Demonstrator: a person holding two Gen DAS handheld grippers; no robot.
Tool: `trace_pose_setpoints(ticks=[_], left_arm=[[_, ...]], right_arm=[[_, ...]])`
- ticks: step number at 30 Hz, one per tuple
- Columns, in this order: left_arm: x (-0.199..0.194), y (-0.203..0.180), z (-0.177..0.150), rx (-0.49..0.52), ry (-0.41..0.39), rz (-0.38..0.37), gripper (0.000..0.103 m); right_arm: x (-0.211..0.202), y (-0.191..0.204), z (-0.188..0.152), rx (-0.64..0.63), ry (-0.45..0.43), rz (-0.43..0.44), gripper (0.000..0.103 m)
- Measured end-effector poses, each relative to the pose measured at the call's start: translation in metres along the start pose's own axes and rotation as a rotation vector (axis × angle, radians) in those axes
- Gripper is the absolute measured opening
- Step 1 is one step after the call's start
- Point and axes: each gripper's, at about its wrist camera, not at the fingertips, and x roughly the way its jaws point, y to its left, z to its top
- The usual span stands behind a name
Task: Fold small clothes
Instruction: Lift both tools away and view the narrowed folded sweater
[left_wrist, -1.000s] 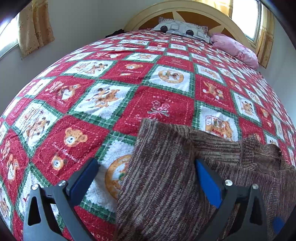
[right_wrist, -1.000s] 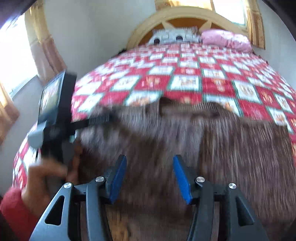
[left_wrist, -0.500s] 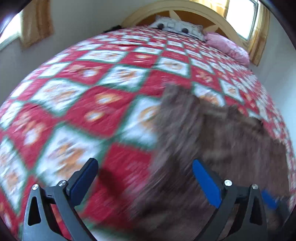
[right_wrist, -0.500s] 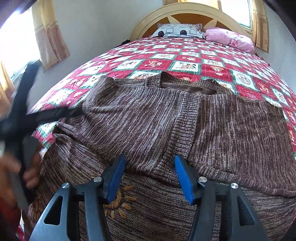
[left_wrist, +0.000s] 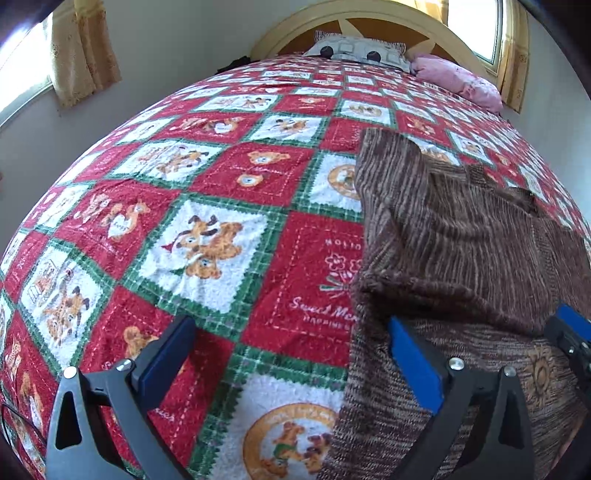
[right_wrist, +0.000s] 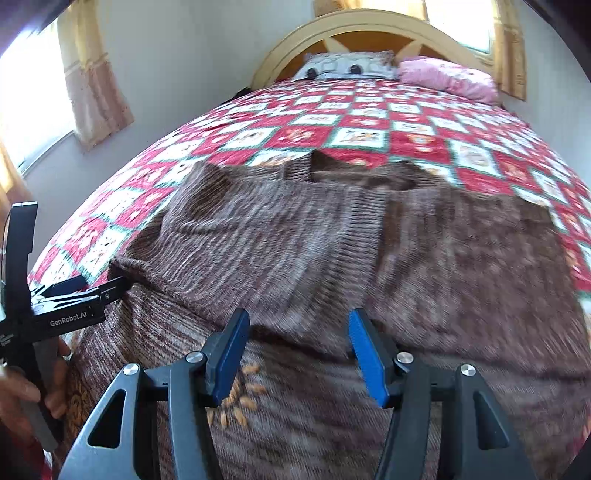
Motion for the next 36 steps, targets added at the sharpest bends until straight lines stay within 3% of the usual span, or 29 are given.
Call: trace_pose_setpoints(ticks=[12, 19, 25, 27, 30, 34, 36], left_arm=[[-0.01, -0.001, -0.01, -0.004, -0.011, 0.036, 0.103], [-0.029, -0.004, -0.037, 0.031, -0.027, 0.039, 0.103], [-0.045, 0.013, -0.055, 0.072, -0.02, -0.071, 0.103], [-0.053, 0.019, -0.06, 0.098, -0.019, -0.081, 0.103], [-0.074, 0.032, -0.072, 0.148, -0.042, -0.101, 0.103], [-0.114, 0.051, -0.093, 0.256, -0.113, -0.115, 0.103], [-0.134, 0.062, -0.107, 0.295, -0.158, -0.115, 0.103]], right_arm=[[-0.101, -0.026, -0.08, 0.117, -0.07, -0.021, 0.058], [-0.157, -0.046, -0.121, 0.178, -0.129, -0.078, 0.058], [-0.214, -0.078, -0.157, 0.246, -0.158, -0.147, 0.061], [-0.234, -0.089, -0.16, 0.278, -0.191, -0.189, 0.062], [-0.265, -0.105, -0.156, 0.332, -0.25, -0.156, 0.062], [-0.287, -0.104, -0.153, 0.301, -0.265, -0.193, 0.062], [-0.304, -0.102, -0.152, 0.301, -0.312, -0.222, 0.062]])
